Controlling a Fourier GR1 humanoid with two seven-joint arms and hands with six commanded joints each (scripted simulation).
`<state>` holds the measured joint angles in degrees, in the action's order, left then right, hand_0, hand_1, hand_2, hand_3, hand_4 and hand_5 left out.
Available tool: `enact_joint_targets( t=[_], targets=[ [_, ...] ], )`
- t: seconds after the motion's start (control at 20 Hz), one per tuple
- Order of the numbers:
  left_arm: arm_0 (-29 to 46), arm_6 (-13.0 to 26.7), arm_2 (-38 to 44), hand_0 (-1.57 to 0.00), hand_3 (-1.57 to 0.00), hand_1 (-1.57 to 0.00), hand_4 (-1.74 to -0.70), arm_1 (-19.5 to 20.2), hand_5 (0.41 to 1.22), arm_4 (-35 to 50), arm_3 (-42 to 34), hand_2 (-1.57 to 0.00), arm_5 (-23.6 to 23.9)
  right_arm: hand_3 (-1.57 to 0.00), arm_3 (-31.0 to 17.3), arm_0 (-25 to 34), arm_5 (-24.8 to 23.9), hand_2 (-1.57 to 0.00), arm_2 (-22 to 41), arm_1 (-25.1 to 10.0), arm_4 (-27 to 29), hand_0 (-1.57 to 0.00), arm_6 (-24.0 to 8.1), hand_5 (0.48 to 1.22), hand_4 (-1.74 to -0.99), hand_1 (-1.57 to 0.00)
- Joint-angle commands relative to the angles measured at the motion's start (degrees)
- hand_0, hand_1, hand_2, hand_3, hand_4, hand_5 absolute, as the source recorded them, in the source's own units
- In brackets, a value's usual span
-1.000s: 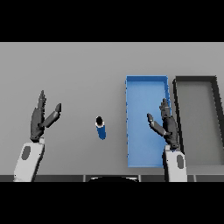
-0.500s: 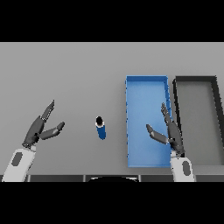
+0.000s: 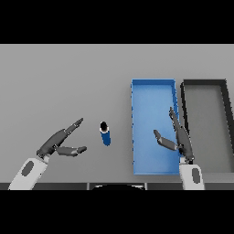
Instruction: Pick up the blue pipe and place it into the blue bin.
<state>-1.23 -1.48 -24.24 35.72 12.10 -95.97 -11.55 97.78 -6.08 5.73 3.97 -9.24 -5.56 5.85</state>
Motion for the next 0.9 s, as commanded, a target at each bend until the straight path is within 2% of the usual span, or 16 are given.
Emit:
enact_joint_targets(
  t=[0.0,0.3,0.45,0.5,0.55,0.65,0.85],
  targets=[
    [-0.2,0.1,-0.9,0.0,0.0,0.0,-1.09,-0.7,0.472,-0.5,0.3,0.0,-0.4,0.0,-0.1,0.2,0.0,0.0,0.4,0.3,-0.3,0.0,-0.1,0.612,-1.248,0.0],
    [-2.4,0.6,-5.8,0.0,0.0,0.0,-1.12,-6.7,0.446,-4.4,2.1,0.0,-0.2,0.0,-0.2,-0.2,-0.2,0.0,0.1,0.7,0.1,0.0,0.4,0.617,-1.27,0.0],
    [-4.6,0.8,-6.9,0.0,0.0,0.0,-1.12,-10.0,0.446,-5.7,5.8,0.0,-0.1,0.0,-0.2,-0.5,-0.2,0.0,-0.1,0.9,0.3,0.0,-0.2,0.615,-1.275,0.0],
    [-5.6,1.5,-7.4,0.0,0.0,0.0,-1.11,-11.6,0.447,-6.0,6.7,0.0,0.2,0.0,0.1,-1.0,-0.3,0.0,0.5,1.2,-0.2,0.0,0.5,0.613,-1.276,0.0],
    [-6.0,1.4,-7.7,0.0,0.0,0.0,-1.11,-12.5,0.45,-5.7,7.4,0.0,-0.3,0.0,-0.3,-0.7,-0.7,0.0,0.5,1.4,-0.6,0.0,-0.3,0.609,-1.276,0.0],
    [-7.5,2.0,-7.8,0.0,0.0,0.0,-1.12,-15.0,0.448,-5.1,10.1,0.0,-0.6,0.0,0.2,-1.4,-0.1,0.0,0.1,1.0,0.2,0.0,0.9,0.605,-1.274,0.0],
    [-10.7,-0.8,-9.3,0.0,0.0,0.0,-1.07,-18.7,0.445,-9.4,15.3,0.0,1.2,0.0,0.6,-2.2,-0.1,0.0,-0.1,0.7,0.0,0.0,1.1,0.598,-1.267,0.0]
  ],
)
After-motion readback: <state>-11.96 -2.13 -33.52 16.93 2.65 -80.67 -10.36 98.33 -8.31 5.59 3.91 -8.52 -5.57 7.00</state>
